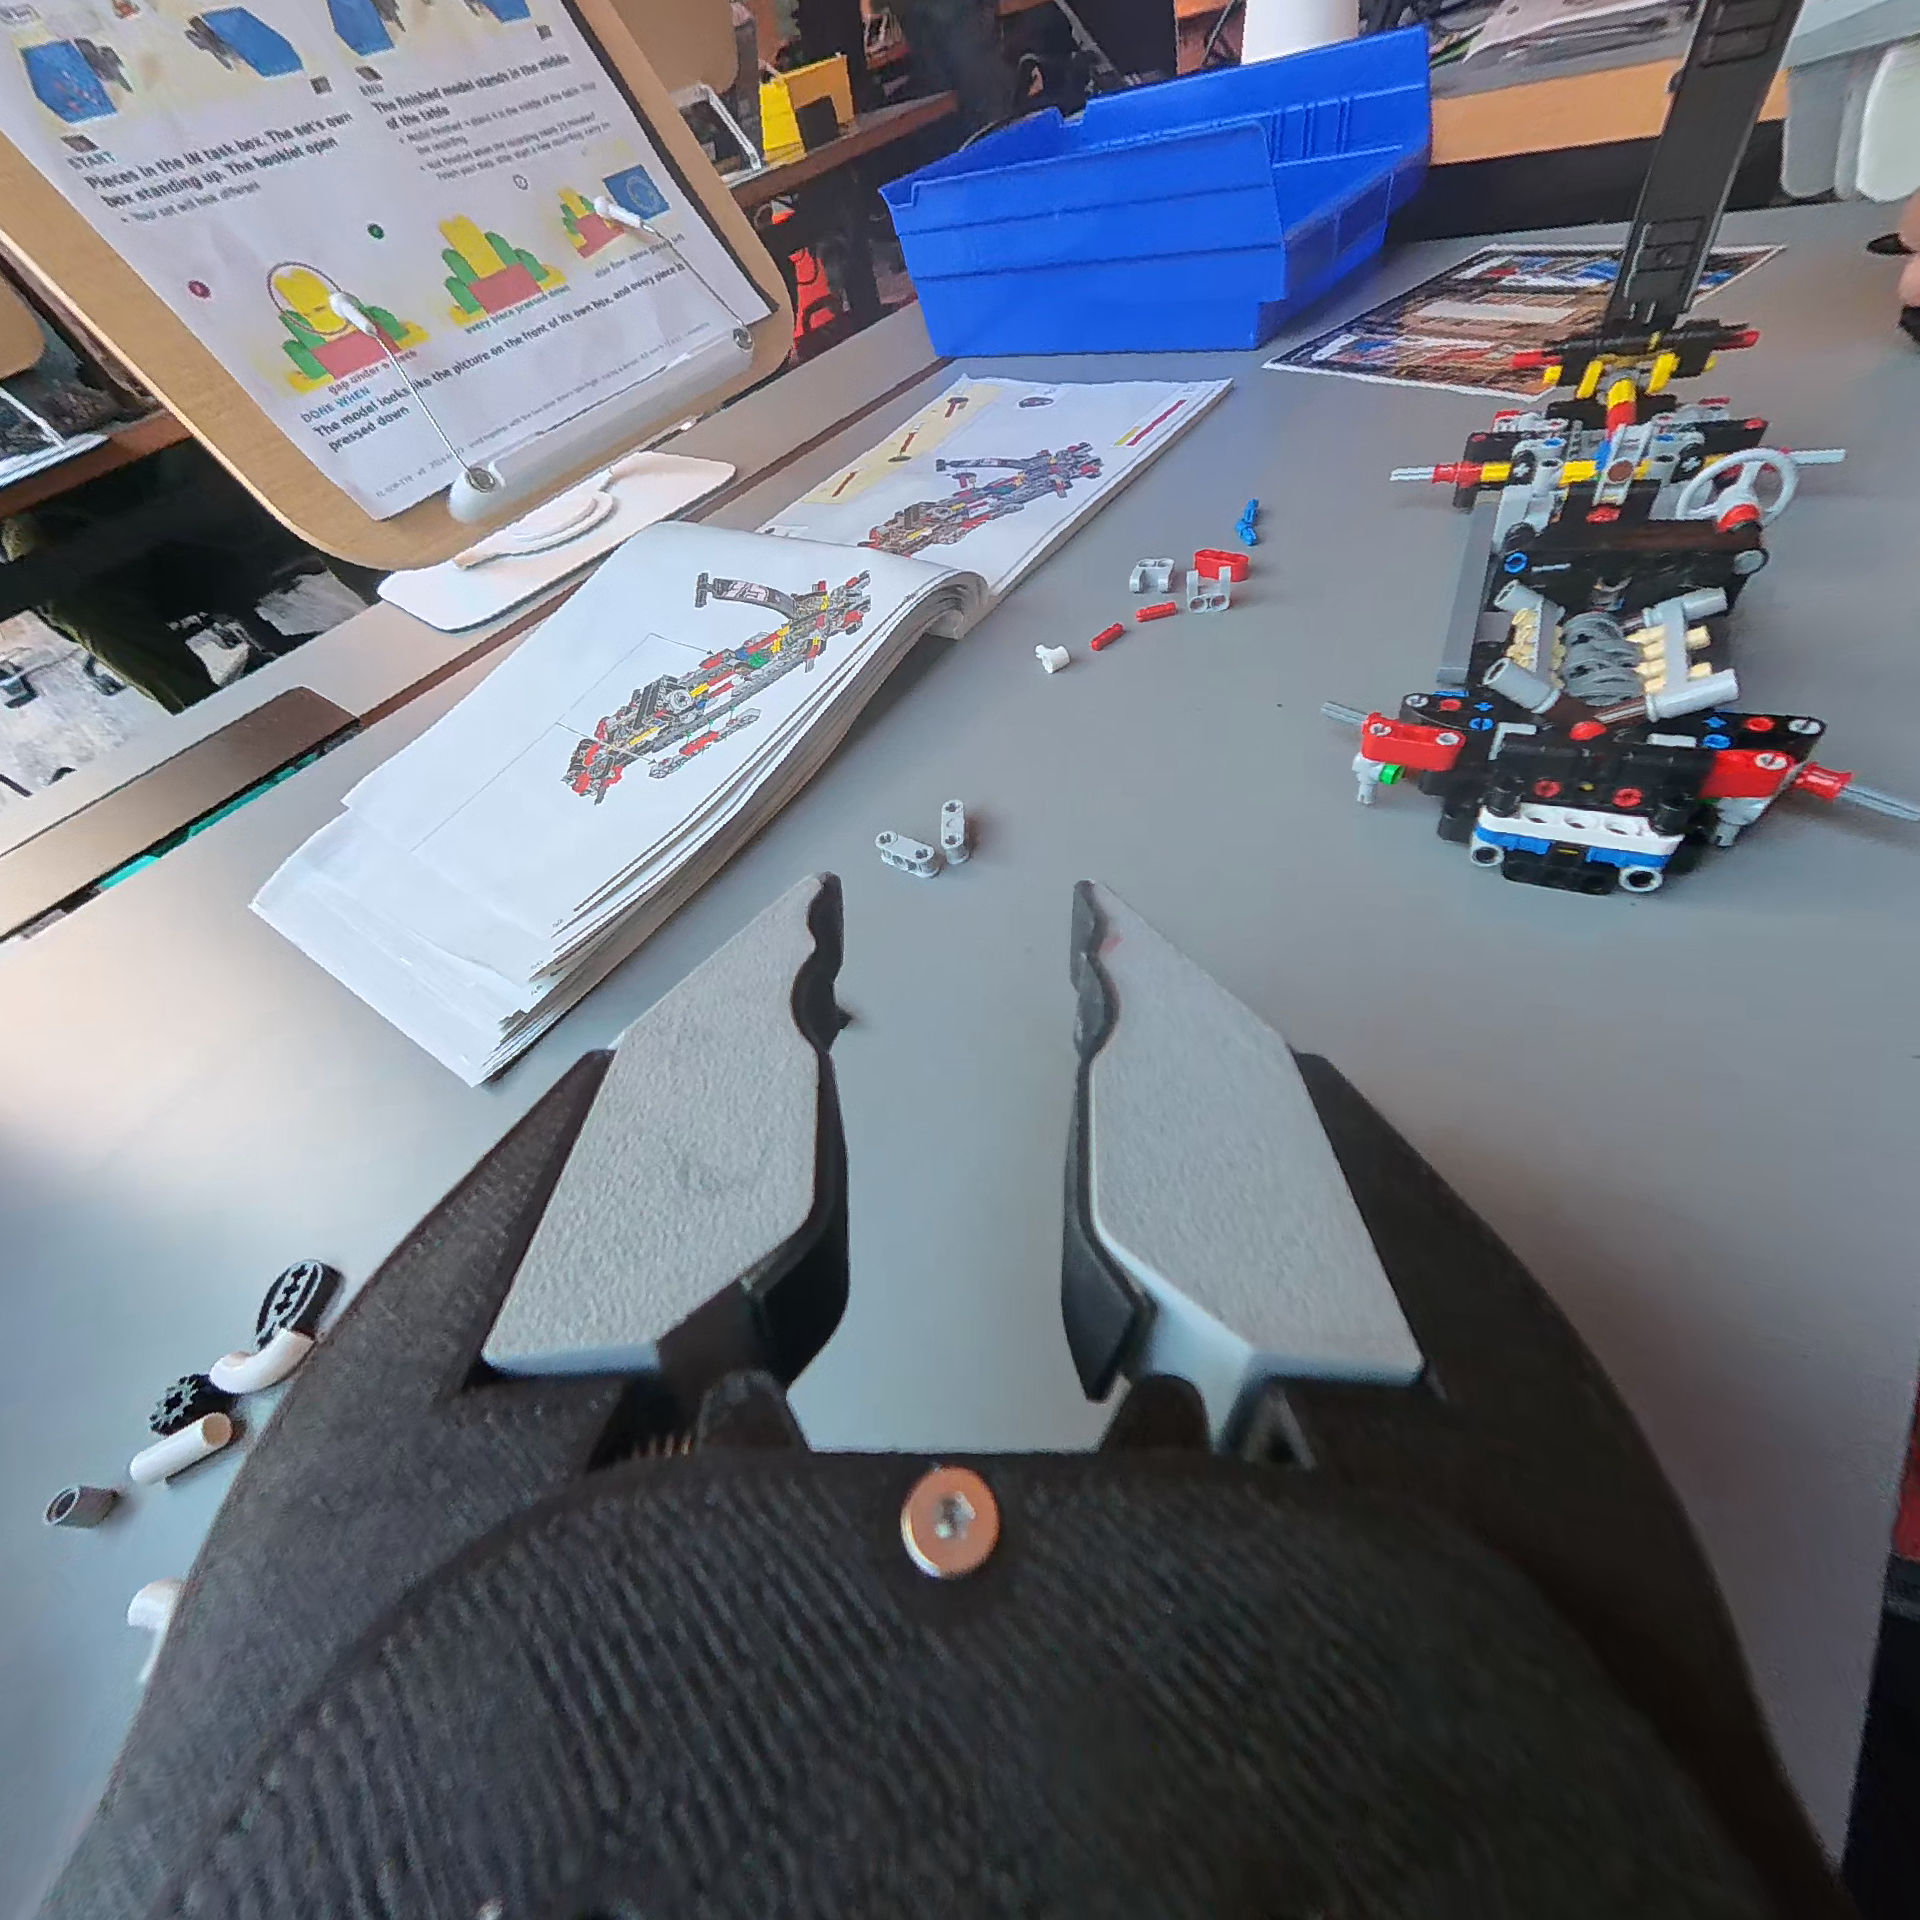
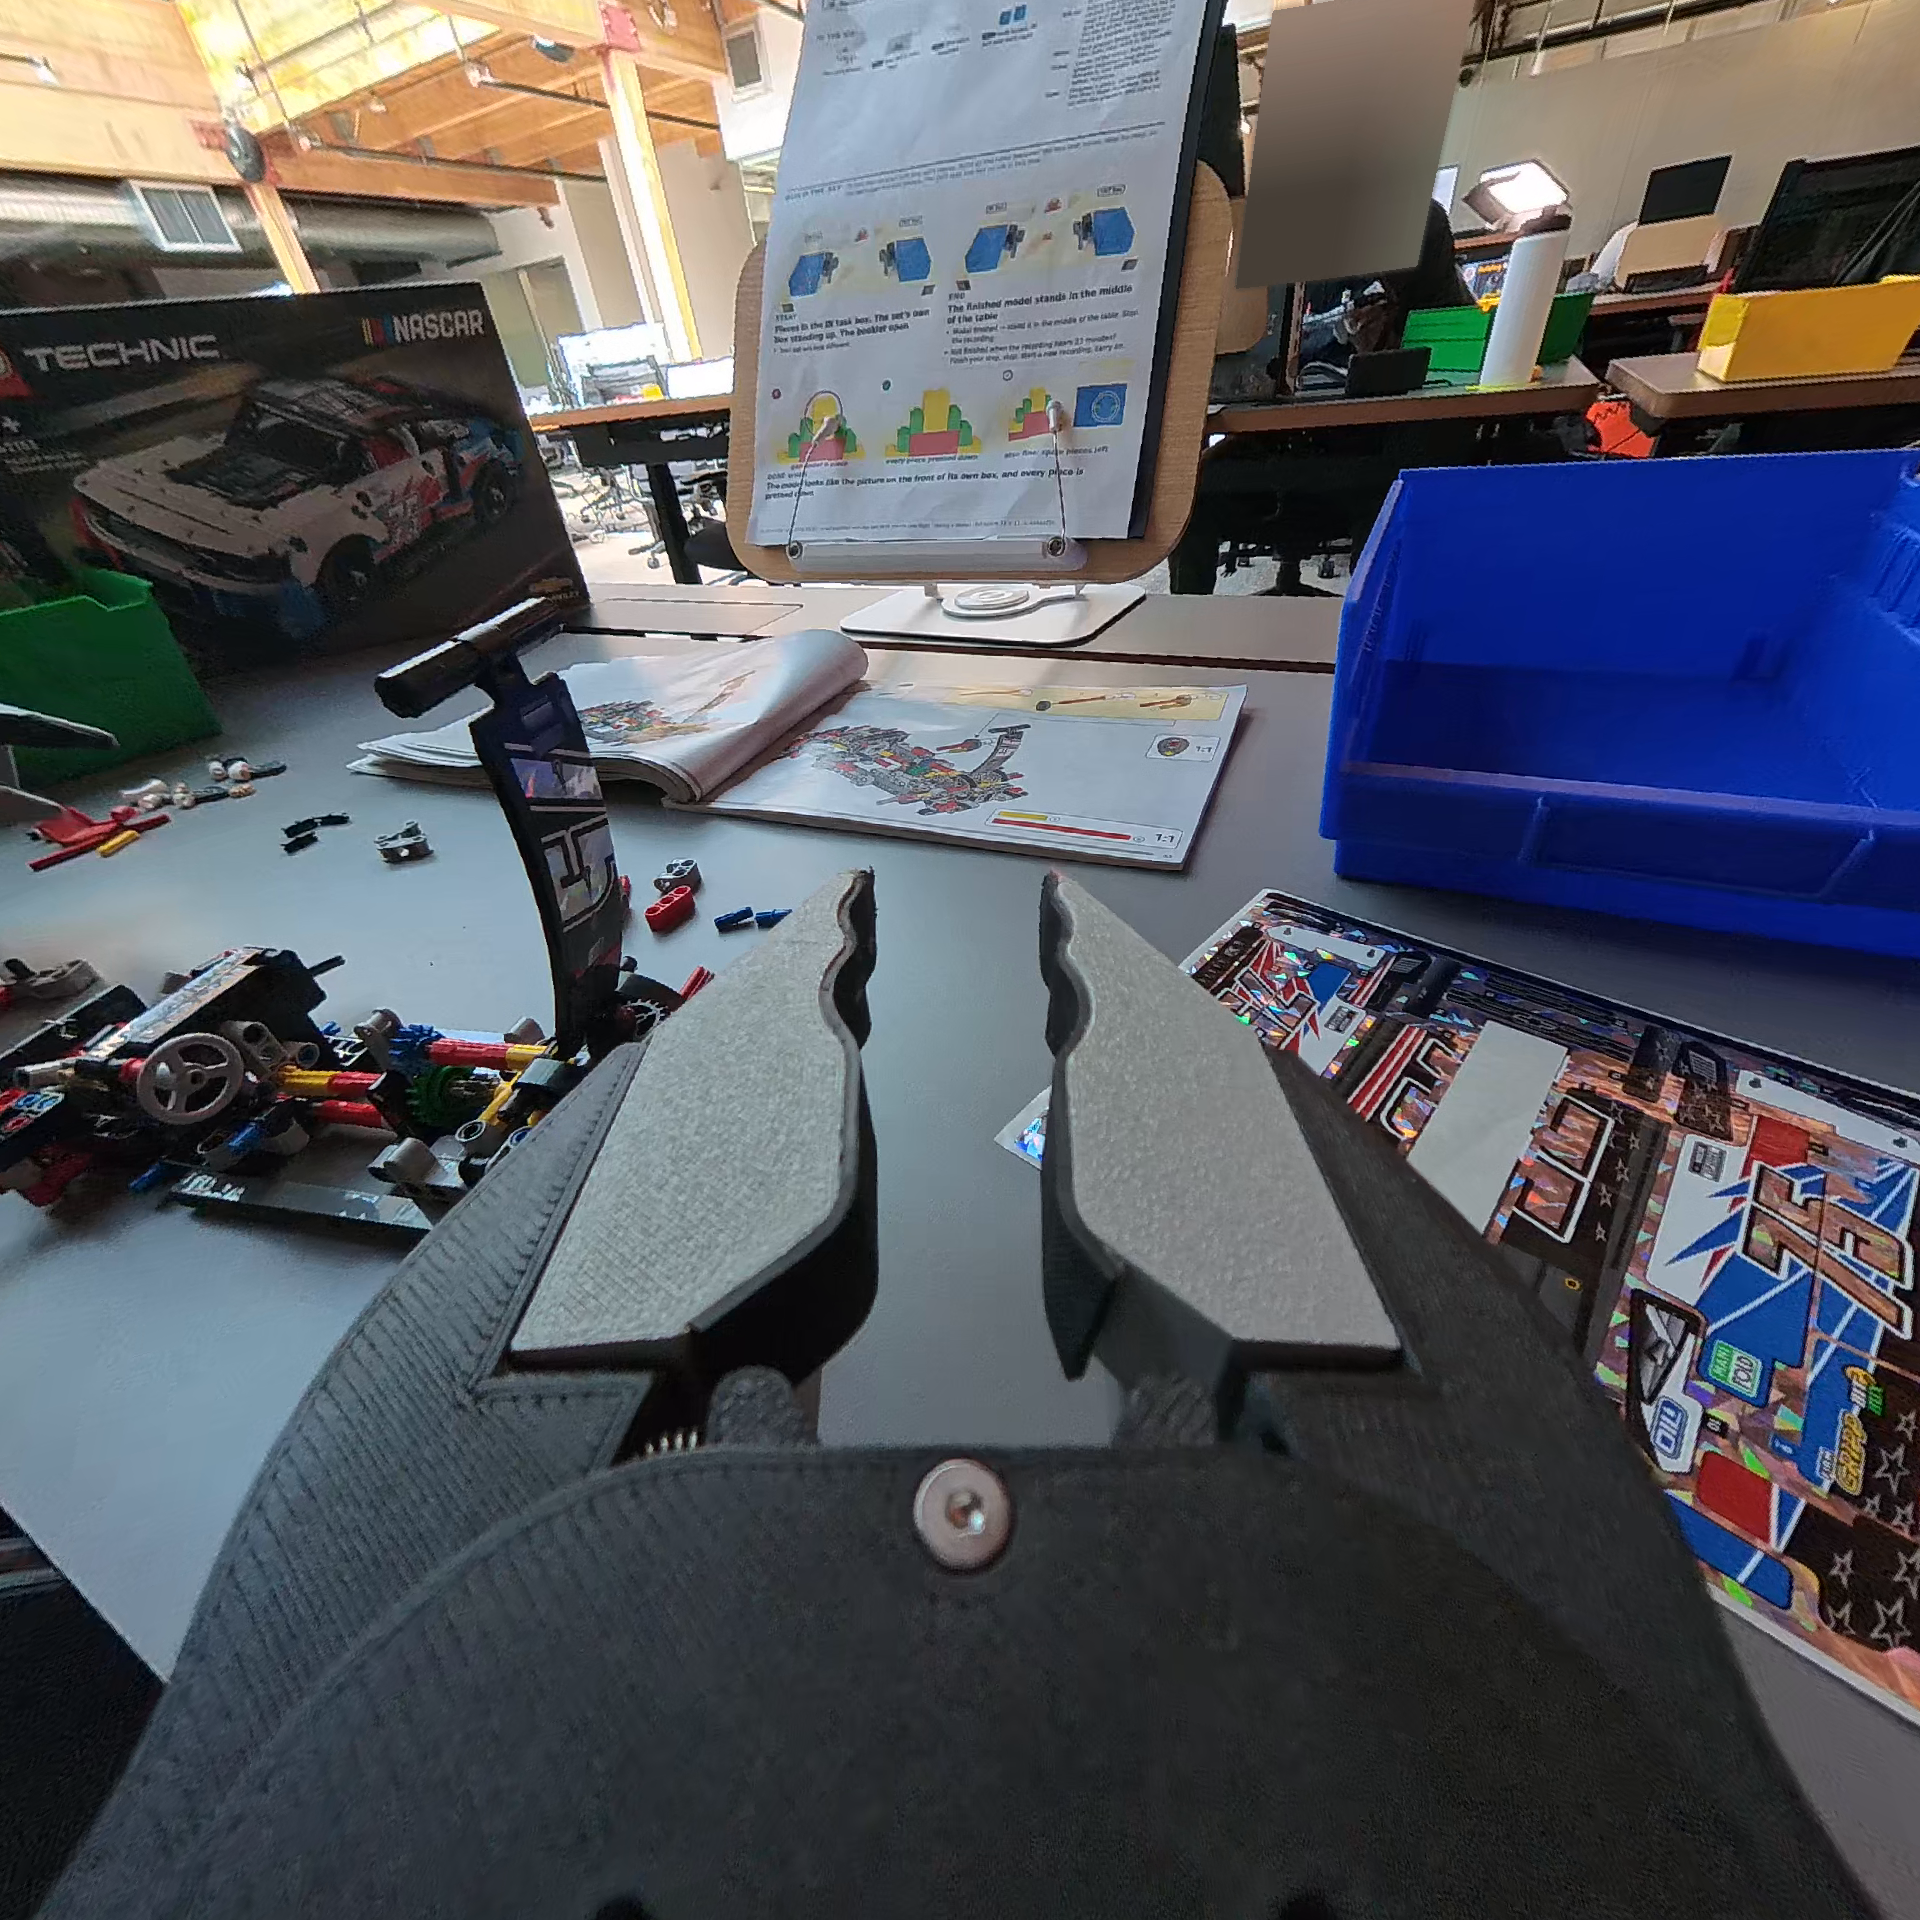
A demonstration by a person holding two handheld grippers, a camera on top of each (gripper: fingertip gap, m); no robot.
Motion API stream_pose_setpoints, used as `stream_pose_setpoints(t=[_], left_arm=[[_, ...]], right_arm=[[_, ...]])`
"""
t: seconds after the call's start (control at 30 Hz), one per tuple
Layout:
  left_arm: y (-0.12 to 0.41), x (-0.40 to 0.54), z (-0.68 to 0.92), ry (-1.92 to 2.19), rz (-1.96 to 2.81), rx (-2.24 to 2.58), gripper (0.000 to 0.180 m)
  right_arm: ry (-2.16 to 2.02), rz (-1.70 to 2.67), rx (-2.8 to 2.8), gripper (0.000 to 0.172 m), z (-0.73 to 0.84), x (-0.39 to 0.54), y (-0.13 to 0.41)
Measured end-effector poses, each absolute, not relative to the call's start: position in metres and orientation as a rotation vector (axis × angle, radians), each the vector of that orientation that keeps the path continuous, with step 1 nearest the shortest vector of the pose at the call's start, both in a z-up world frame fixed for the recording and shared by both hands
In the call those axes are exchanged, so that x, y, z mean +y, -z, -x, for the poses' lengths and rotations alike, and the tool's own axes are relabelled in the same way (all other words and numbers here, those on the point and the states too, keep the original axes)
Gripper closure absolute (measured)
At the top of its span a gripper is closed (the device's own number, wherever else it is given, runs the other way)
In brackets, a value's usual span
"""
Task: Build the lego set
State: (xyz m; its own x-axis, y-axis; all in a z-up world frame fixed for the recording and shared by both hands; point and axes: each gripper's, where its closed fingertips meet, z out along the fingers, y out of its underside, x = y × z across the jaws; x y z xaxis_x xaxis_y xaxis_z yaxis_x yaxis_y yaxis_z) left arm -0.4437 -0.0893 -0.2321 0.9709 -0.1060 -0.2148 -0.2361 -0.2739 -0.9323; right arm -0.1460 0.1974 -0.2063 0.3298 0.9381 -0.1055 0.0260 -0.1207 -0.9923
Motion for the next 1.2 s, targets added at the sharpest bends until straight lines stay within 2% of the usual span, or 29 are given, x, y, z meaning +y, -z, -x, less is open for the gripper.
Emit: stream_pose_setpoints(t=[1.2], left_arm=[[0.223,-0.091,0.455,0.116,1.813,0.121,0.141]], right_arm=[[-0.781,1.525,-0.946,0.143,0.149,0.21,0.219]])
